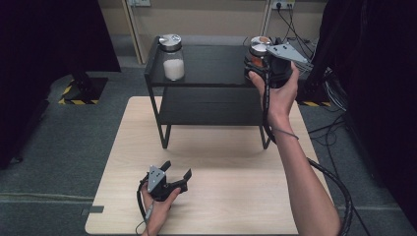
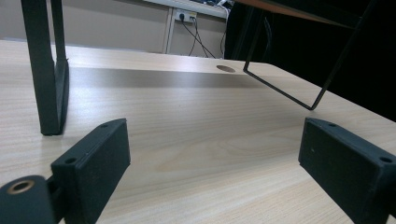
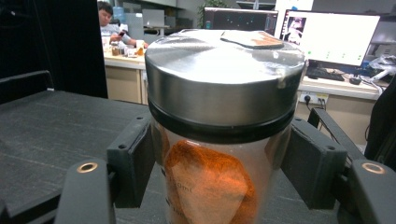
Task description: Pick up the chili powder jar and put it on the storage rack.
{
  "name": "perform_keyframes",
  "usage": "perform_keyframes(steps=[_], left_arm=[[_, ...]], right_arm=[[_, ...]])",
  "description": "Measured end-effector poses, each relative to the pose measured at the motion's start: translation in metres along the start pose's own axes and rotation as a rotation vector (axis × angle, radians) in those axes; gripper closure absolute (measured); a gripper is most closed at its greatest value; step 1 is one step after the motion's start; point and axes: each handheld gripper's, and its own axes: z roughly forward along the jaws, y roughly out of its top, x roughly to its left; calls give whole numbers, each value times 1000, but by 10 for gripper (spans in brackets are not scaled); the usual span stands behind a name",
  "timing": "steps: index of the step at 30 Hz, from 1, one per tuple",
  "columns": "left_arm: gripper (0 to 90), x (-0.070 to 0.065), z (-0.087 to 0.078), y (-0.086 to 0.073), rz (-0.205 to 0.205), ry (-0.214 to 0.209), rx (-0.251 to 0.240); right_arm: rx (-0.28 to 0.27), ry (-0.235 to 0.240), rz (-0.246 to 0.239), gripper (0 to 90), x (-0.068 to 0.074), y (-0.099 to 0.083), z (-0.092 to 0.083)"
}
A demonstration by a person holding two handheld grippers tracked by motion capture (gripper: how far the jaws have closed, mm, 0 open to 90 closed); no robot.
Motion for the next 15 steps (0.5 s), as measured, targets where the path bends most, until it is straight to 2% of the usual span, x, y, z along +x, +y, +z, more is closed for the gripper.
perform_keyframes(steps=[15], left_arm=[[83,0,0,0,0,-2,2]], right_arm=[[4,5,8,321,-2,0,6]])
